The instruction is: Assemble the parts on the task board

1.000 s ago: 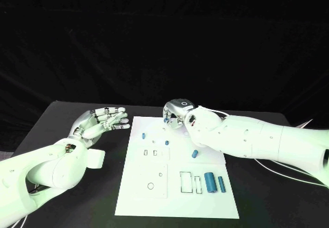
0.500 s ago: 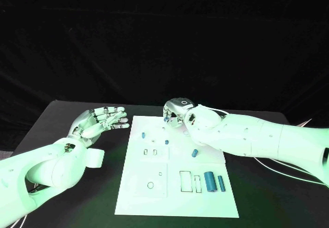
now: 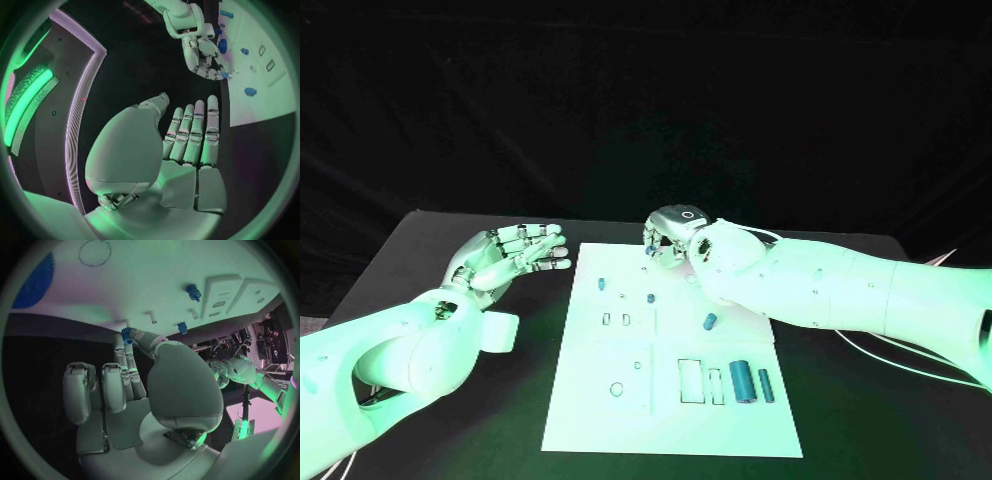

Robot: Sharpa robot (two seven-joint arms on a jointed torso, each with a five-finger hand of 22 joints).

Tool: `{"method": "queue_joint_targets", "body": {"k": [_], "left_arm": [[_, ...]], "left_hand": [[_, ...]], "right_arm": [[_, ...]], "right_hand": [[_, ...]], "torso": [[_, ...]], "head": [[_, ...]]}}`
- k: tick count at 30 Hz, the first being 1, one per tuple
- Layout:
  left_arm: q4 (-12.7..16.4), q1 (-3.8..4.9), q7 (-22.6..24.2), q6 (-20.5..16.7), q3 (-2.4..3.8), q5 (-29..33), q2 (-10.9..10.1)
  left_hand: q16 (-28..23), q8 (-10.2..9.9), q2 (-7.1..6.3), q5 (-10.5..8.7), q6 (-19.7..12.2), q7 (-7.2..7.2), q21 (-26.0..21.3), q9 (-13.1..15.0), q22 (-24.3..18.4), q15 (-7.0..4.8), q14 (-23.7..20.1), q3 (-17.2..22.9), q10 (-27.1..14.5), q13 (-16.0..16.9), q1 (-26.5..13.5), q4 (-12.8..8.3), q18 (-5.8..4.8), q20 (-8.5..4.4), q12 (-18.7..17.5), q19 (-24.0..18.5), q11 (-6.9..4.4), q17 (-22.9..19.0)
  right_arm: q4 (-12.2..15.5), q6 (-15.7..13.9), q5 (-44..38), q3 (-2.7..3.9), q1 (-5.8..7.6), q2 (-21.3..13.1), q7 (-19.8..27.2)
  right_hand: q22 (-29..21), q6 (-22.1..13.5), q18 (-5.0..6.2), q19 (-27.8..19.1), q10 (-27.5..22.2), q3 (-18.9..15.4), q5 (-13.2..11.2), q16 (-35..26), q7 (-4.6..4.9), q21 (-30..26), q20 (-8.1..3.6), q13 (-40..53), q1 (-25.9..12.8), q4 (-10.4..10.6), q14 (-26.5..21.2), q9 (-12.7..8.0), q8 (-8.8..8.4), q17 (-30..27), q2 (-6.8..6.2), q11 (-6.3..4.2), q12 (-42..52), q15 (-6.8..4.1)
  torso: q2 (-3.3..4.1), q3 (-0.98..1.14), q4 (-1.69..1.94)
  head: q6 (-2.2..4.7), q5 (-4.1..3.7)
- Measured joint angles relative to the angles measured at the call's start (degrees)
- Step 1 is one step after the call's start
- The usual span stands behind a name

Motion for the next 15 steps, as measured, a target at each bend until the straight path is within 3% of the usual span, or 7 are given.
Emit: {"method": "queue_joint_targets", "body": {"k": [15], "left_arm": [[-0.21, 0.00, 0.00, 0.01, 0.00, 0.00, -0.04]], "left_hand": [[0.00, 0.00, 0.00, 0.00, 0.00, 0.00, 0.00, 0.00, 0.00, 0.00, 0.00, 0.00, 0.00, 0.00, 0.00, 0.00, 0.00, 0.00, 0.00, 0.00, 0.00, -0.01]], "right_arm": [[0.58, 0.48, -0.07, -0.12, -0.27, -0.45, -0.07]], "right_hand": [[0.02, -0.18, 0.00, 0.00, 0.01, 0.00, -0.14, 0.00, -0.01, 0.00, 0.00, -0.08, -0.05, 0.00, 0.00, 0.10, -0.03, 0.00, -0.06, 0.00, -0.02, 0.00]], "torso": [[0.03, -0.06, 0.07]], "head": [[-0.02, -0.03]]}}
